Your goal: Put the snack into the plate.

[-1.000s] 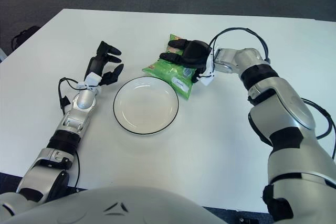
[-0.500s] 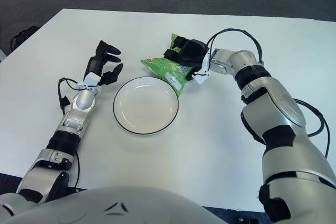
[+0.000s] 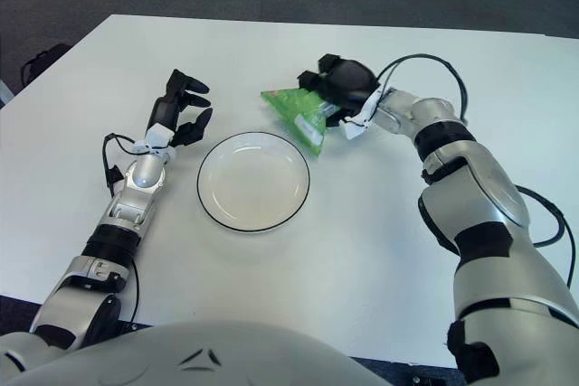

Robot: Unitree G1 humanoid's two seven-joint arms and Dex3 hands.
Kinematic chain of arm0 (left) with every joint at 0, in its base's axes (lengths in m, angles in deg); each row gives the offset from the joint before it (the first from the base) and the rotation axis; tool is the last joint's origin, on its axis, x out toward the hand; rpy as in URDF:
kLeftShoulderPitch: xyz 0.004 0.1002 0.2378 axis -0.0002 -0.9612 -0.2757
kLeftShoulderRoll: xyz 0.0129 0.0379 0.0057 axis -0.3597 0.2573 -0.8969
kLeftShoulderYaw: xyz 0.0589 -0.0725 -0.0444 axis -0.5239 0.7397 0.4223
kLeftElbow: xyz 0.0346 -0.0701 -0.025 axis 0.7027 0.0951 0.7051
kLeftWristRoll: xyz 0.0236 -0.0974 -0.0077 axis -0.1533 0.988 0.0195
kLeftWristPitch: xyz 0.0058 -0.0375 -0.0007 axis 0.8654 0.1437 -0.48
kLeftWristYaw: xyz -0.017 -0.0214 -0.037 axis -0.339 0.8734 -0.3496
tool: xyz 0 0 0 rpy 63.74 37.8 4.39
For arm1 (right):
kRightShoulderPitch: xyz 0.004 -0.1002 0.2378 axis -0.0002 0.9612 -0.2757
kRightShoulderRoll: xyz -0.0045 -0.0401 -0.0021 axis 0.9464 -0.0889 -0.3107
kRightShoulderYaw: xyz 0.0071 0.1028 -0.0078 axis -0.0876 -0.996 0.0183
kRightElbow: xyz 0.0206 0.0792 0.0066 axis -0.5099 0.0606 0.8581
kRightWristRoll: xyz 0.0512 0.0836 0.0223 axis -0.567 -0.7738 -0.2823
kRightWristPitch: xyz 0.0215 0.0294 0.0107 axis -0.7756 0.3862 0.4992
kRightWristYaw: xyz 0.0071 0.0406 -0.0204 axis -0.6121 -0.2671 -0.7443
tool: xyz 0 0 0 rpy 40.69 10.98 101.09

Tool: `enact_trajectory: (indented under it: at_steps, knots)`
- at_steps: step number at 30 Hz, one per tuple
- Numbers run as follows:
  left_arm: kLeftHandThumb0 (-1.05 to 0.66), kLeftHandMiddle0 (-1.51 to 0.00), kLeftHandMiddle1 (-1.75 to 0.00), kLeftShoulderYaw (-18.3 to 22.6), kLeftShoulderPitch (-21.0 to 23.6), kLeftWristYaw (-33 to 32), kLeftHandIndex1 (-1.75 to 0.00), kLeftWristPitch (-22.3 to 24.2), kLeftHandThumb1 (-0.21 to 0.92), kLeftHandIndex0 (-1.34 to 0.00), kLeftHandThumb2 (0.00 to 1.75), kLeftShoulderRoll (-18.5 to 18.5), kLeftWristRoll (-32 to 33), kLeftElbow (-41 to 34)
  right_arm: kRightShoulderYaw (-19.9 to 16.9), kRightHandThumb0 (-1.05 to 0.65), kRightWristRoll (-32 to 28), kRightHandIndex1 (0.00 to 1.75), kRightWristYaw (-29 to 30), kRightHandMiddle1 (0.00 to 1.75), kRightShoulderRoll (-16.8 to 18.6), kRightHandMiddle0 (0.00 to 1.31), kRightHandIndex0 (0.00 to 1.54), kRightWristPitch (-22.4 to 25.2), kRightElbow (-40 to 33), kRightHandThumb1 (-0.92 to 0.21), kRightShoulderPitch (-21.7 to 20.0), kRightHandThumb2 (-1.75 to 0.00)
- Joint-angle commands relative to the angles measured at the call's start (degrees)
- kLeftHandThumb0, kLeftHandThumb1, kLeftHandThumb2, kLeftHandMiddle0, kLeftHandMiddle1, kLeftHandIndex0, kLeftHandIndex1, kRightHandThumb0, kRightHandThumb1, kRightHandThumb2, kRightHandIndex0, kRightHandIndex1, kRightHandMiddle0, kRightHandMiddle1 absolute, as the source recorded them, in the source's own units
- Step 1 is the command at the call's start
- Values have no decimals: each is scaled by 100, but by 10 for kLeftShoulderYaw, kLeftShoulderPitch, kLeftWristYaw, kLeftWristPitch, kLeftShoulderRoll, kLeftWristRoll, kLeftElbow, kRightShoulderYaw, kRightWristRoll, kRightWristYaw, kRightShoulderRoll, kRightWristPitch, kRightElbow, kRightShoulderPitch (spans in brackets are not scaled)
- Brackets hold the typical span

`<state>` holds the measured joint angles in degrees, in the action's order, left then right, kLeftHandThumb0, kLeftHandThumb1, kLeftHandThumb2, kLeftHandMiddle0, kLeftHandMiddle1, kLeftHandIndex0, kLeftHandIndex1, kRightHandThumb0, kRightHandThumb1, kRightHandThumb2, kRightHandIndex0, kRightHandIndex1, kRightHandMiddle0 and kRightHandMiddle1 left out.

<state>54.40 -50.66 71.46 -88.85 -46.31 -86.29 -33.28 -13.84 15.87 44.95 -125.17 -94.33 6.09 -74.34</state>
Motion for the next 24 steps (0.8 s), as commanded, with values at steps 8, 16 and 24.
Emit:
enact_trajectory:
  at_steps: [8,16,24]
  knots:
    - [-35,-44,-127,-1,-28,-8,-175,8,92,-19,52,0,-12,38,-102,54,-109,175,-92,175,19,98,75,109,-123,-14,71,-153]
    - [-35,-44,-126,3,-25,-14,-175,19,92,-19,52,-4,-19,39,-185,54,-199,175,-173,175,51,102,76,227,-335,-14,139,-153]
    - [-35,-45,-125,2,-25,-15,-175,25,92,-19,52,-7,-21,37,-220,54,-232,175,-203,175,87,102,75,293,-487,-14,185,-153]
